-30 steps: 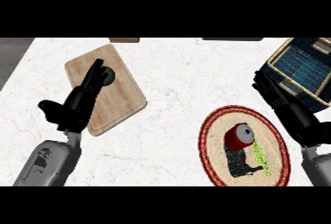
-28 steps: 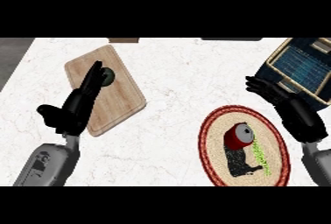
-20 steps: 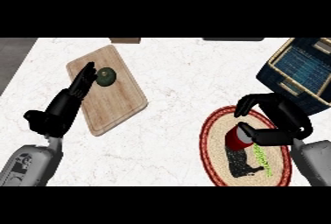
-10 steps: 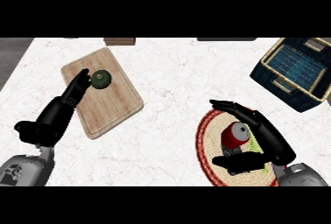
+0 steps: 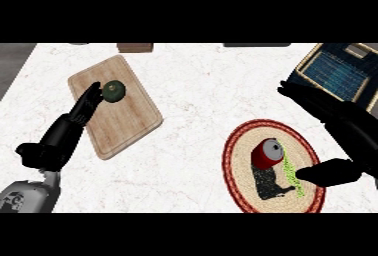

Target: Pick the can from the placemat and place it in the basket

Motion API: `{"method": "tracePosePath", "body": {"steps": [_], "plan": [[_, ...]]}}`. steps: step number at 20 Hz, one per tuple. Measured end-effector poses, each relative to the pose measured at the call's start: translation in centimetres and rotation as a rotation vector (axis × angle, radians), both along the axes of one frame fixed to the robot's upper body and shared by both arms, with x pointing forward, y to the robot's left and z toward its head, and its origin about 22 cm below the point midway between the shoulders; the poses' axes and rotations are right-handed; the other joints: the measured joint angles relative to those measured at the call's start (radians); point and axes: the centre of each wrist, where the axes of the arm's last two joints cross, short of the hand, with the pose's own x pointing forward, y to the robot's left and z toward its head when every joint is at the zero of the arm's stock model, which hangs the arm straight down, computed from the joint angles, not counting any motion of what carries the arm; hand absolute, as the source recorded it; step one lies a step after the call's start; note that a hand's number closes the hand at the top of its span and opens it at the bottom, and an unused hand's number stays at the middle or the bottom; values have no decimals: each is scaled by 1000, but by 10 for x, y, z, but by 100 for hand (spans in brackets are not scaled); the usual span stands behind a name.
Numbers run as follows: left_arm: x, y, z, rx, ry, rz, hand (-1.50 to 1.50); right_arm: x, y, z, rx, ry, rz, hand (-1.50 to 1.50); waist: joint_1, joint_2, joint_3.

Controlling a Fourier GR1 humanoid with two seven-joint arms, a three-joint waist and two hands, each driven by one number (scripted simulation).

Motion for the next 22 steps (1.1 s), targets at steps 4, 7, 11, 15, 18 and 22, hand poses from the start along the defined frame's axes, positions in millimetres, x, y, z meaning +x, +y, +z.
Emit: {"method": "tracePosePath", "body": {"steps": [4, 7, 11, 15, 18, 22], "plan": [[2, 2, 0, -7, -1, 2, 0, -7, -4, 36, -146, 135, 10, -150, 4, 4, 1], [-1, 1, -1, -8, -6, 0, 0, -14, -10, 57, -202, 229, 25, -150, 5, 5, 3], [0, -1, 1, -8, -8, -2, 0, -25, -22, 81, -215, 283, 22, -150, 8, 7, 4], [-1, -2, 4, -5, -10, -3, 0, -33, -42, 86, -209, 301, 9, -150, 9, 9, 5], [-4, 0, 3, -11, -6, -11, 0, -30, -45, 80, -200, 296, 3, -150, 15, 10, 6], [0, 2, 7, -8, -8, -13, 0, -31, -47, 59, -153, 286, -8, -150, 17, 11, 6]]}}
